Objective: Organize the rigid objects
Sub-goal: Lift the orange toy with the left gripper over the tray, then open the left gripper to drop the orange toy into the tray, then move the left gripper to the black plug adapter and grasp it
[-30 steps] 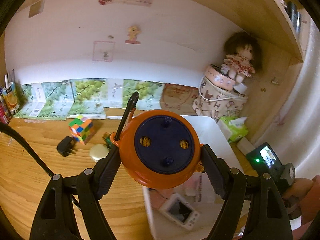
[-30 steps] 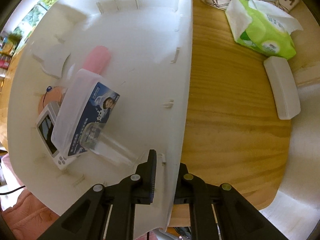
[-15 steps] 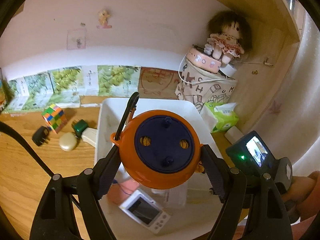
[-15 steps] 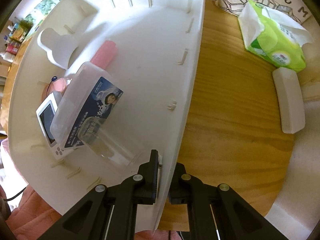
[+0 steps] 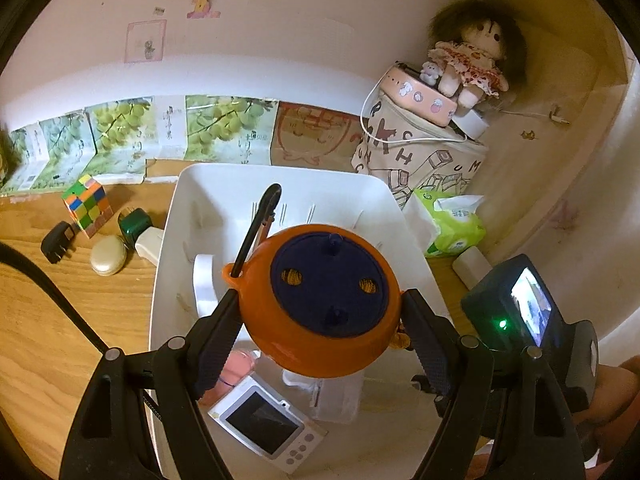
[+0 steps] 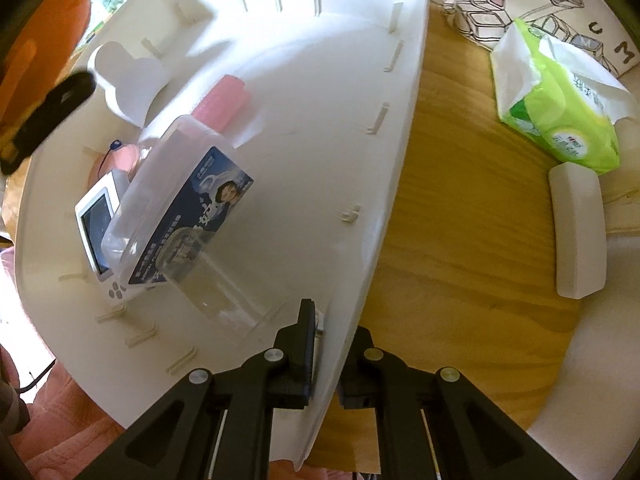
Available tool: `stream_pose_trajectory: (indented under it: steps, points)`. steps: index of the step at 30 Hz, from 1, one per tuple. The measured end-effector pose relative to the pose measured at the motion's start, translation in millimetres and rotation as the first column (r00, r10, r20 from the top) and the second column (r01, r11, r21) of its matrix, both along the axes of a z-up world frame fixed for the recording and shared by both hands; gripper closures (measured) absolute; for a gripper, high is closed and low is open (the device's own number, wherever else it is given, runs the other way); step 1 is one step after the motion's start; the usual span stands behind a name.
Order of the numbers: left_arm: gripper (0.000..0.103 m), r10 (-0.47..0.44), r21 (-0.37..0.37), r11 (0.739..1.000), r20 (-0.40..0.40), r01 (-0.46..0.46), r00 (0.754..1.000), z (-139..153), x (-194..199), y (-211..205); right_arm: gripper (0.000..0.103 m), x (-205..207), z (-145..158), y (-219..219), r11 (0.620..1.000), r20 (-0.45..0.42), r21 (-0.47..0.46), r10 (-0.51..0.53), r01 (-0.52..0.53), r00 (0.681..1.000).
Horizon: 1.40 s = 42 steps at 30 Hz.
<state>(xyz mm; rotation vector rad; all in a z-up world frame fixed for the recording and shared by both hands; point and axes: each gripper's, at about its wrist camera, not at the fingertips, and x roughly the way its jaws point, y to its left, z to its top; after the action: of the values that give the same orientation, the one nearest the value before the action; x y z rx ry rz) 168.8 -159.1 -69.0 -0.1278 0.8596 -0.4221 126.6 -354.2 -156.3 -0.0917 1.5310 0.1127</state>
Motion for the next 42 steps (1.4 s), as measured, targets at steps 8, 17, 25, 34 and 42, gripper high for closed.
stream_pose_trajectory:
  steps: [8, 17, 25, 34, 42]
  points:
    - [0.018, -0.03, 0.001, 1.0, 0.082, 0.03, 0.996, 16.7, -8.1, 0.6, 0.095, 0.8, 2.7, 13.6, 0.999, -0.005, -0.028, -0.016, 0.016, 1.0]
    - [0.018, -0.042, 0.042, 0.998, 0.068, 0.039, 0.997, 16.9, -7.1, 26.1, 0.096, -0.7, 2.1, 26.0, 0.997, -0.013, -0.044, -0.07, 0.07, 0.997]
    - [0.018, 0.019, 0.087, 0.996, 0.038, -0.022, 0.999, 10.4, 2.5, 80.7, 0.096, 3.3, 5.0, 35.2, 0.986, -0.025, -0.069, -0.155, 0.153, 0.988]
    - [0.018, 0.071, 0.158, 0.985, 0.0, -0.07, 0.997, 1.9, 18.2, 147.6, 0.096, 5.9, 4.3, 39.6, 0.958, -0.042, -0.076, -0.281, 0.278, 0.959]
    - [0.018, 0.053, 0.199, 0.979, -0.056, -0.041, 0.997, -5.8, 39.1, 191.4, 0.094, 6.8, 5.2, 47.6, 0.935, -0.046, -0.096, -0.346, 0.341, 0.937]
